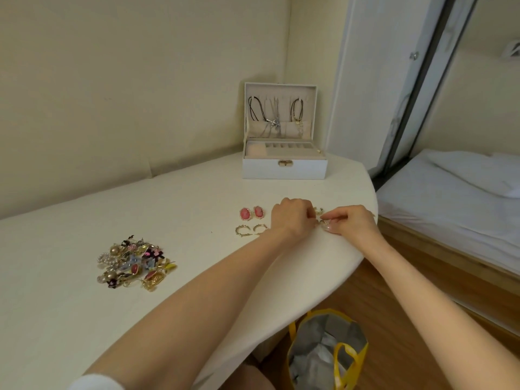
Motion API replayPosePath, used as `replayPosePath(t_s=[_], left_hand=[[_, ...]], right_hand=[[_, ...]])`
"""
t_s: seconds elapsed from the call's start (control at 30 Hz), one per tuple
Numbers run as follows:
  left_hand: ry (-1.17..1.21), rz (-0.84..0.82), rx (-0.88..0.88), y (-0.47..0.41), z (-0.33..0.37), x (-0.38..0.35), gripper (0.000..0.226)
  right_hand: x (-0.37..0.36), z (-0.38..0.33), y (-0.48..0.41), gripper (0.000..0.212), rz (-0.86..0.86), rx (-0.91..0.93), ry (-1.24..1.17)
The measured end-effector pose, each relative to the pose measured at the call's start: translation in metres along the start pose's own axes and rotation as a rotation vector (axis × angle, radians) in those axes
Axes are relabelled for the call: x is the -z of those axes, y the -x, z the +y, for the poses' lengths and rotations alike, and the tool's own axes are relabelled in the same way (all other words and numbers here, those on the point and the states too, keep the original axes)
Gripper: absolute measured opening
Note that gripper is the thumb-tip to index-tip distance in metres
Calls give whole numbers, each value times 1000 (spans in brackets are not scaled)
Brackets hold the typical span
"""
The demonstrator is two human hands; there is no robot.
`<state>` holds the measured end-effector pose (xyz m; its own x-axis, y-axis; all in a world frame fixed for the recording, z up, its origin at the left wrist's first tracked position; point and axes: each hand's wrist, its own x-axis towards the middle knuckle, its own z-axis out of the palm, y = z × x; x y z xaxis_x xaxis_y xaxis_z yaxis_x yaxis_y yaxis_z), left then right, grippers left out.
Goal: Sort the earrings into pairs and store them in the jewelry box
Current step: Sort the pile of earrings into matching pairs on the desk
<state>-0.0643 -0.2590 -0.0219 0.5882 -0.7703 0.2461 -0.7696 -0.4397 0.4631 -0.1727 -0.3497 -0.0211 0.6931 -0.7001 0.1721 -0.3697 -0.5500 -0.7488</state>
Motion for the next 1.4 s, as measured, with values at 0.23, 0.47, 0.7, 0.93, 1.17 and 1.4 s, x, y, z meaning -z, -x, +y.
replayPosePath(t_s=[0.23, 0.47, 0.7, 0.93, 1.17, 1.4], left_hand=[[3, 26, -24, 2, -3, 2, 20], [-2, 84, -154, 33, -17, 27, 20], [-45, 116, -174, 81, -54, 59, 16], [-2, 287, -94, 141, -106, 97, 12], [58, 546, 88, 173, -160, 126, 13], [53, 660, 191, 185, -195, 145, 10]], right_hand=[[-1, -1, 1, 28, -5, 6, 35], [-6, -12, 10, 22, 91, 119, 77], [-38, -52, 34, 14, 46, 260, -105], [-82, -90, 59, 11, -97, 362, -214], [-125, -116, 74, 10, -252, 425, -220], [-158, -153, 70, 12, -369, 483, -163]])
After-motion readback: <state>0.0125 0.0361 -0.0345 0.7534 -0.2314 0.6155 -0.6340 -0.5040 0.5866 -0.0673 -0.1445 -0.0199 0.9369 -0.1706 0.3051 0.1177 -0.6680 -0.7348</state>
